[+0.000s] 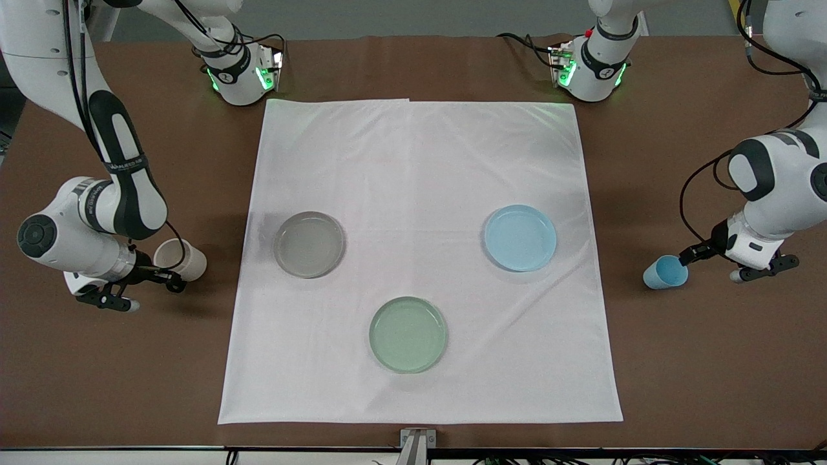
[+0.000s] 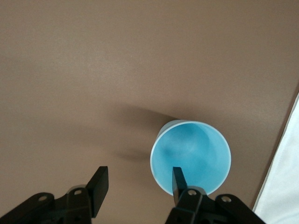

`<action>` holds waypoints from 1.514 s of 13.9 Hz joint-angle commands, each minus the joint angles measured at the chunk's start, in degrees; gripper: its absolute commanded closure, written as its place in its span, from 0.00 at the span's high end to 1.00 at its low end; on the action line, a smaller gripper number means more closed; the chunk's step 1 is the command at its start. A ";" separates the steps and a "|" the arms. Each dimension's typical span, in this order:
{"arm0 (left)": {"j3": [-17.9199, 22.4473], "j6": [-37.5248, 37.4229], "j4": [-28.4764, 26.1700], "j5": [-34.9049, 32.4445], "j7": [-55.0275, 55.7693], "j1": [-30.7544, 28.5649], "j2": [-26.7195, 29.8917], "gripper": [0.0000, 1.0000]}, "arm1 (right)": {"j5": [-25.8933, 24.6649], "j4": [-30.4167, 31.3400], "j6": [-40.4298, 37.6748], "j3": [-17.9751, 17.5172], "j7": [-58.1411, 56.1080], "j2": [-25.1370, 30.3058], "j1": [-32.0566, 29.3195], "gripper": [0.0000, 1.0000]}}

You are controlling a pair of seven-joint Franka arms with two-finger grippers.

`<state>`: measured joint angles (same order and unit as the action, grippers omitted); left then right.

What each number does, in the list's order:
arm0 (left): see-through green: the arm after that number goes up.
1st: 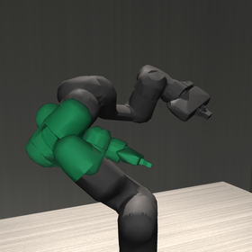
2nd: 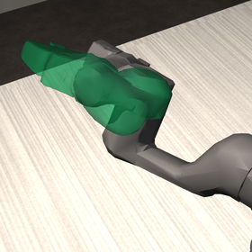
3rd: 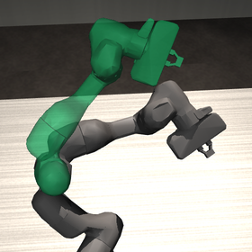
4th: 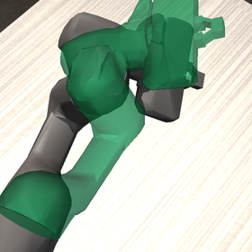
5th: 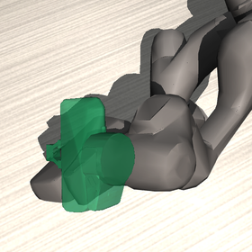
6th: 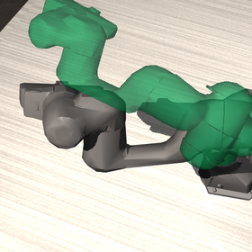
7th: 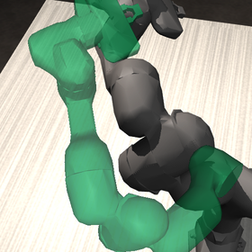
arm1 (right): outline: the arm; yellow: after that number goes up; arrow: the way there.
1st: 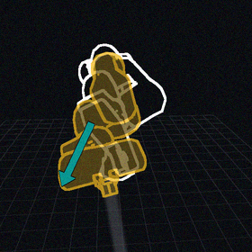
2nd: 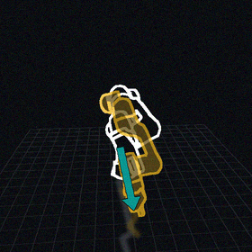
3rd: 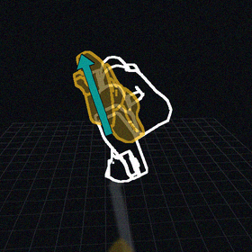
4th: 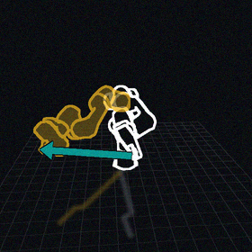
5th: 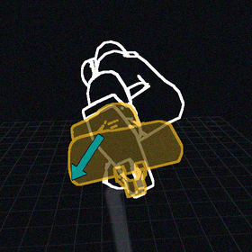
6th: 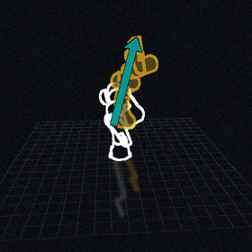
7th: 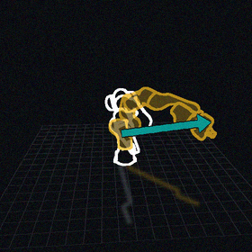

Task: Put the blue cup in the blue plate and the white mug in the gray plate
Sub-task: 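Close both grippers on the white mug and blue cup, then lower the mug onto the gray plate while the left gripper lifts the cup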

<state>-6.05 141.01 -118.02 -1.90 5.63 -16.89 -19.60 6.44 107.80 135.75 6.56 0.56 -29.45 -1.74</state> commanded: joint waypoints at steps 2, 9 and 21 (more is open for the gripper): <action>-0.28 0.14 2.00 0.14 0.17 0.28 -2.19 0.57 | 0.77 0.22 -0.13 -0.23 0.58 0.53 0.24 0.00; -0.72 0.40 2.36 0.23 0.26 0.28 -4.39 0.40 | 1.30 -0.49 -12.44 -2.59 24.72 7.82 12.70 0.00; -10.09 -14.36 0.60 0.23 13.56 0.11 5.80 0.00 | 1.30 5.14 0.03 -3.48 32.31 6.17 24.50 0.00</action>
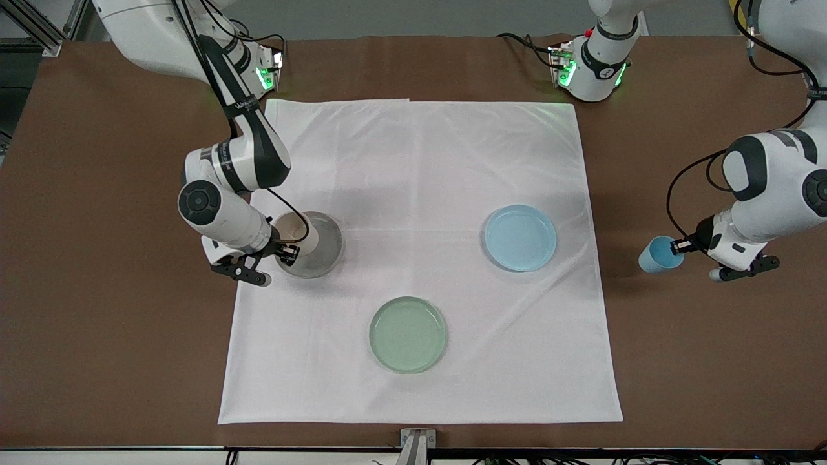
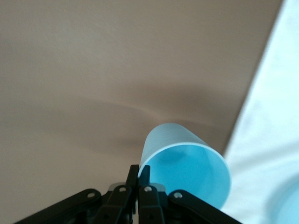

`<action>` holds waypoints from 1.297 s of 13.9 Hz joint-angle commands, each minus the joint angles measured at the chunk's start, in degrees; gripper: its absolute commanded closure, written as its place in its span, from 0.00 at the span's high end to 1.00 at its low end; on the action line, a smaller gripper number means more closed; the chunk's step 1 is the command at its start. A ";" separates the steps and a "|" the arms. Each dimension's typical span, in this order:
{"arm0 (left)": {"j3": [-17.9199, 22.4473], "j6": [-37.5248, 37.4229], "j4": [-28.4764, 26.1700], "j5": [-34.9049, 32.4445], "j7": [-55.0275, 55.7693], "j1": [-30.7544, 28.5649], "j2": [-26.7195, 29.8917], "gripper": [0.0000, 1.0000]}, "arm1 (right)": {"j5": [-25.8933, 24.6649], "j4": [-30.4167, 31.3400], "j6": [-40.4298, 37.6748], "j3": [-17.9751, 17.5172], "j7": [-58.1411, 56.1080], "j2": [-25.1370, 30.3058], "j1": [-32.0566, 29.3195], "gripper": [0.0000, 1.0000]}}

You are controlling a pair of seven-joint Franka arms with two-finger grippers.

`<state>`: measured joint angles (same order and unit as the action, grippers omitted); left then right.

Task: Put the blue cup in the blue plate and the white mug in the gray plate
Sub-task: 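Lower the mug onto the gray plate while the left gripper lifts the cup, then open the right gripper while the left gripper carries the cup to the blue plate, then lower the cup onto the blue plate while the right gripper withdraws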

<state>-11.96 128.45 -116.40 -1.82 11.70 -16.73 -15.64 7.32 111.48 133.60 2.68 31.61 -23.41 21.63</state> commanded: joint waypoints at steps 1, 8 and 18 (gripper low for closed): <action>-5.96 -1.80 -0.85 -0.03 12.68 0.12 1.66 0.00 | 0.41 1.38 2.45 0.40 1.26 -0.32 1.31 0.00; -11.51 -3.29 -0.94 -0.64 32.39 5.72 0.87 0.00 | 0.32 0.94 3.51 0.40 1.17 -2.17 1.31 0.99; -14.41 -0.40 -3.75 0.15 40.32 8.37 0.18 0.00 | -1.52 -14.97 -18.72 3.56 -24.28 3.01 -12.56 1.00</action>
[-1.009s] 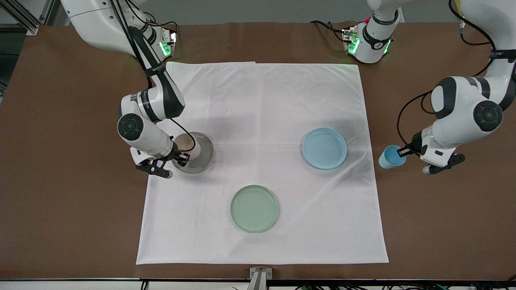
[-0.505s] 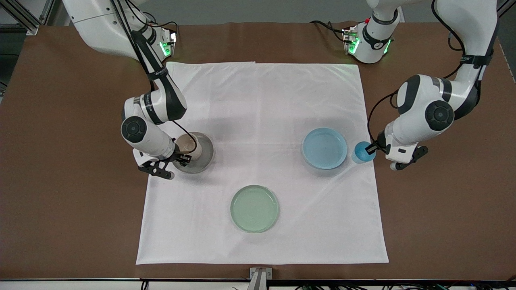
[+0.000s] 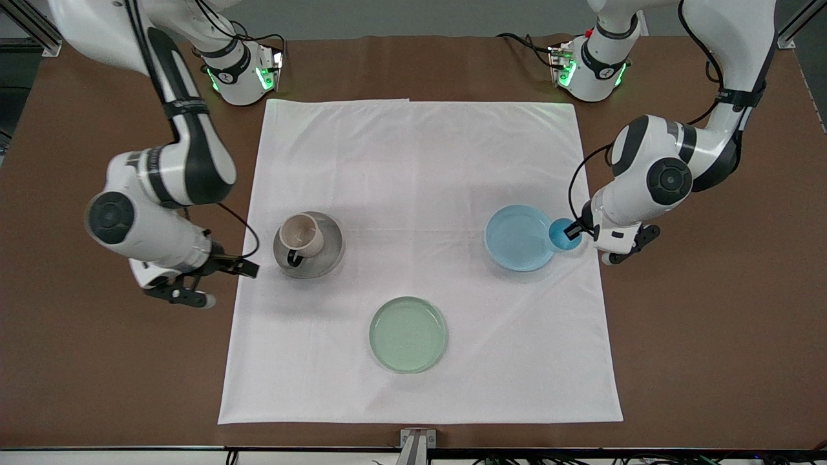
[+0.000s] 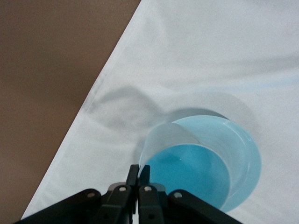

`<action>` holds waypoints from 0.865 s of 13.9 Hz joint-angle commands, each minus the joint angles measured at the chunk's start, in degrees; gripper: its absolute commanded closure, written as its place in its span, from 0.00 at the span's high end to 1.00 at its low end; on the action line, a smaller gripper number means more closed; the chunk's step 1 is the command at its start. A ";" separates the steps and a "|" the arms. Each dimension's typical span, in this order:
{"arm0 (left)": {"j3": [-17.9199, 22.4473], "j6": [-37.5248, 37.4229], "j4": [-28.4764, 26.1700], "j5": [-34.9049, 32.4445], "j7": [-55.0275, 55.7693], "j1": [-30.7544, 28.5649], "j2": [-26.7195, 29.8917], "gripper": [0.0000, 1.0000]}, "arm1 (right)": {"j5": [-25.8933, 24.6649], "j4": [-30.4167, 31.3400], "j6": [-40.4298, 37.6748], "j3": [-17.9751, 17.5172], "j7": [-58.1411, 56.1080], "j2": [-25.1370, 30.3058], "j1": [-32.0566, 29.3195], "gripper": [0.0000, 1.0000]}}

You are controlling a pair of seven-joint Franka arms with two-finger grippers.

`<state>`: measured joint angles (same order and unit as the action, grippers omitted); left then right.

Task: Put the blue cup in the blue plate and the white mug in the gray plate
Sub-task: 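Lower the cup onto the blue plate while the right gripper withdraws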

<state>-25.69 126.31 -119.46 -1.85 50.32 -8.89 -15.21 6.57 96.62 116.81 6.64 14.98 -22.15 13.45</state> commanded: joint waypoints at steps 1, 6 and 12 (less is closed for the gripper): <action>-0.85 2.19 -0.60 0.09 3.45 1.23 -0.87 0.00 | -2.24 -0.29 -3.77 0.12 -10.20 2.72 -6.05 1.00; -1.91 10.60 -0.95 0.18 9.35 4.14 -5.34 0.00 | -4.81 -12.83 -23.44 0.21 -11.46 4.66 -10.71 1.00; -1.91 10.81 -0.08 -0.70 9.28 5.11 -4.67 1.00 | -5.87 -21.20 -31.20 0.13 -12.16 4.57 -11.95 1.00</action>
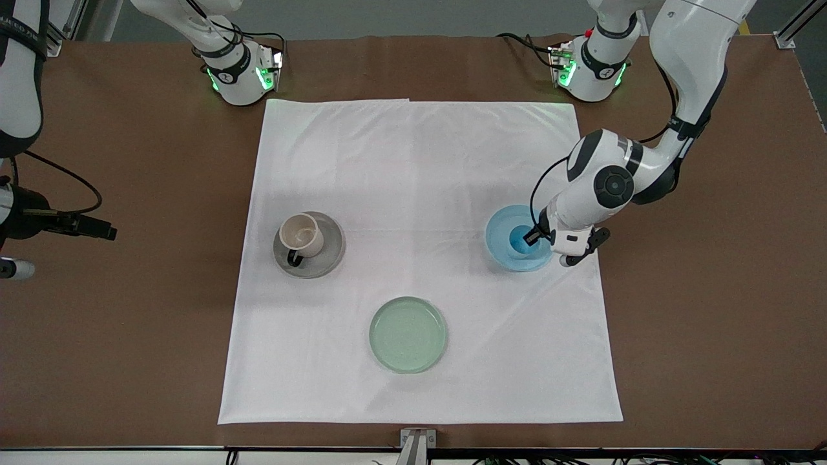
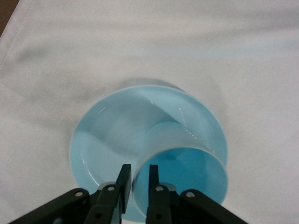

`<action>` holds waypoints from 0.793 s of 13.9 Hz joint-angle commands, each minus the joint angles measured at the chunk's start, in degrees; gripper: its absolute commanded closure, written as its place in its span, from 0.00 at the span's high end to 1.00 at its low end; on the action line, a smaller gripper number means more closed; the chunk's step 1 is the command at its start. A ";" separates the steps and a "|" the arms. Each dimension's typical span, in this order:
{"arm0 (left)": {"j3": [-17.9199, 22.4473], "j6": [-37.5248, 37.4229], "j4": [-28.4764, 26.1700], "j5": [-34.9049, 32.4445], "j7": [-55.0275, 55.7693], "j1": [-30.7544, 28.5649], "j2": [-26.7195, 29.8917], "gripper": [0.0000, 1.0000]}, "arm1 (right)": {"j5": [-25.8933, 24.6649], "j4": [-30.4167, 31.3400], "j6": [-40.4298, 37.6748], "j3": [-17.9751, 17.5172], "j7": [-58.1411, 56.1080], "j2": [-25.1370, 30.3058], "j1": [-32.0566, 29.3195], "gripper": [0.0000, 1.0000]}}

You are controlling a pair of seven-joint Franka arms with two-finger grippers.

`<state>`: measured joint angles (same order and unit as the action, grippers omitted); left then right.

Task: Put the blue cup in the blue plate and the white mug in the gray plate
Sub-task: 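Lower the cup onto the blue plate while the right gripper withdraws, then open the left gripper to release the blue cup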

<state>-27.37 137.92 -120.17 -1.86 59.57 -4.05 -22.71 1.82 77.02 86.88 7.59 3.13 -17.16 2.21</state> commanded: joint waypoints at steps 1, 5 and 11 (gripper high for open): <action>-0.06 -2.38 1.33 -1.13 -0.51 0.19 4.59 1.00 | 0.27 -1.95 -1.89 -0.82 -0.49 -0.42 -1.06 1.00; -0.23 -24.74 17.02 -14.47 -6.46 -0.16 7.50 0.99 | 0.99 -1.09 -3.21 -0.82 -2.33 1.33 -2.38 1.00; -0.23 -42.03 35.52 -13.53 -30.54 -5.34 9.43 1.00 | 0.37 6.37 -3.66 -1.43 -5.59 8.88 -2.65 1.00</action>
<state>-27.01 98.34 -88.14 -15.42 35.10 -6.93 -13.05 2.05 77.37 81.94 7.44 -1.49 -13.45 0.48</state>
